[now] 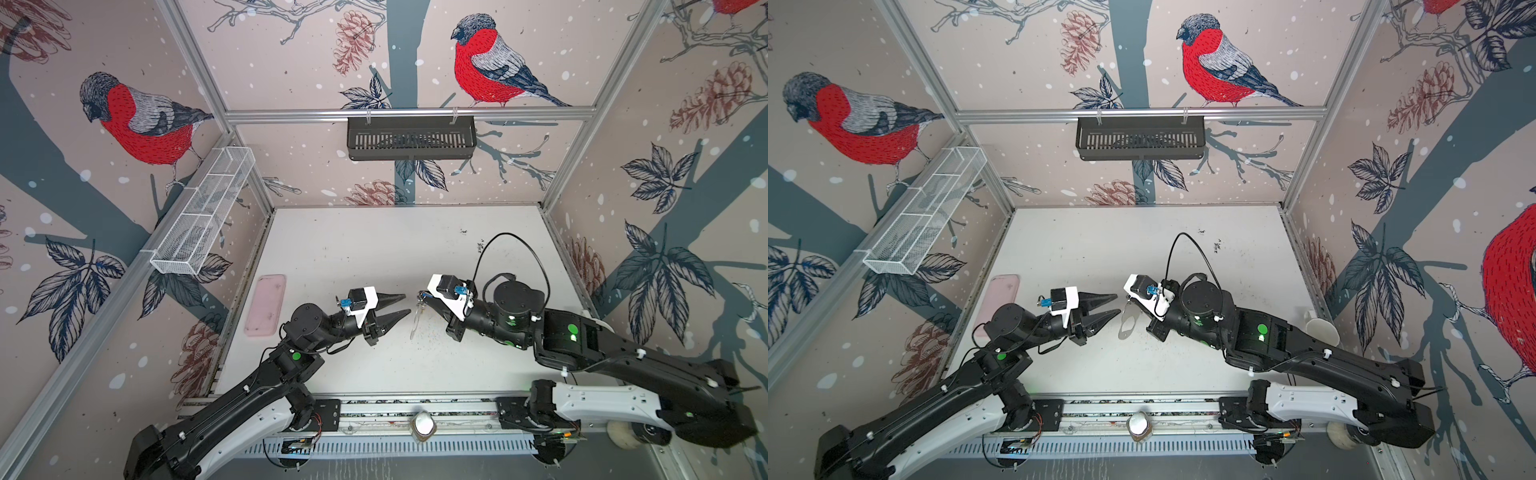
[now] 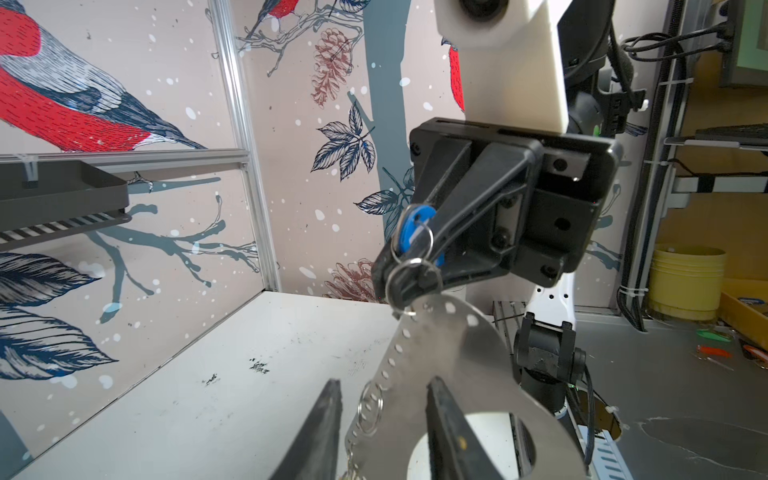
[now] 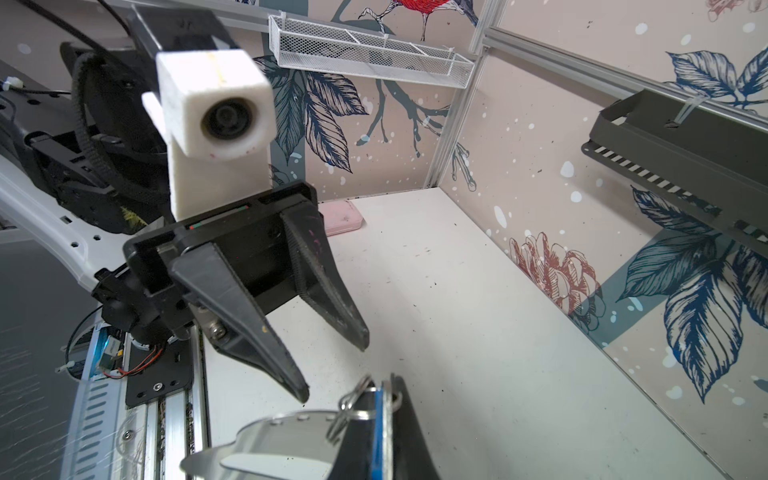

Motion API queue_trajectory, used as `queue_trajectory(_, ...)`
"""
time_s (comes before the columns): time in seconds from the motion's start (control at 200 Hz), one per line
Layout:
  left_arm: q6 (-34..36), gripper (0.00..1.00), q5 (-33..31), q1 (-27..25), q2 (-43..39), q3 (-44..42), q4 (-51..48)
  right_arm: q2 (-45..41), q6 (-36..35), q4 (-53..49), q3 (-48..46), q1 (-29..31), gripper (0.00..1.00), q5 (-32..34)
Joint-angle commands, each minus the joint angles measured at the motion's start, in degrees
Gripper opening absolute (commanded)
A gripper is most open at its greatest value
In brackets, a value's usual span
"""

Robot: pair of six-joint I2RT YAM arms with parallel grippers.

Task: Put the keys on the keyring
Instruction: 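Hold the split ring with the right gripper while the left gripper opens and draws back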

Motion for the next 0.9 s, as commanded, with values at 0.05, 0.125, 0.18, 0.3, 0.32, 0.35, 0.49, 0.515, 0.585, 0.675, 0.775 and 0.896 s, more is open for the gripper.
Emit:
queue_trajectory(0.05,-0.15,0.38,-4.47,0.05,-1.09,-1.41,0.12,-0.53,0.21,4.04,1.21,0.21,0.0,3.43)
queue_trajectory(0.125,-0.12,0.39,-5.52,0.08,-0.87,-1.83,-0.56,-0.4,0.17,4.71,1.74,0.23,0.0,4.57)
queue_trajectory(0.18,-0.19,0.39,-6.0,0.04,-0.77,-2.33,-0.6,-0.3,0.0,5.21,2.17,0.23,0.0,5.02)
queue_trajectory(0.3,-0.5,0.39,-6.78,0.05,-0.72,-3.53,0.12,0.02,-0.22,6.24,2.8,0.23,0.0,6.32)
queue_trajectory(0.32,-0.55,0.39,-6.82,0.02,-0.81,-3.77,0.2,0.04,-0.26,6.43,2.93,0.23,0.0,6.57)
queue_trajectory(0.35,-0.66,0.39,-6.82,0.02,-0.83,-4.13,0.45,0.17,-0.28,6.7,3.1,0.23,0.0,7.09)
queue_trajectory(0.49,-1.28,0.39,-5.6,0.05,-1.41,-5.62,2.36,0.87,-0.61,7.44,3.88,0.23,0.0,9.26)
queue_trajectory(0.515,-1.38,0.39,-5.22,-0.03,-1.51,-5.86,2.74,0.98,-0.61,7.57,3.97,0.23,0.0,9.68)
queue_trajectory(0.585,-1.47,0.39,-4.87,-0.18,-1.58,-6.18,3.52,1.31,-0.7,7.91,4.08,0.23,0.0,9.85)
queue_trajectory(0.675,-1.15,0.39,-4.74,-0.29,-1.45,-6.14,3.81,1.77,-0.88,8.32,4.25,0.23,0.0,9.82)
queue_trajectory(0.775,-0.52,0.39,-4.65,-0.51,-0.63,-5.81,4.38,2.37,-0.9,8.32,4.51,0.23,0.0,9.64)
queue_trajectory(0.896,0.17,0.39,-3.75,-0.6,0.93,-4.84,5.06,2.8,-0.88,8.47,4.69,0.24,0.0,9.7)
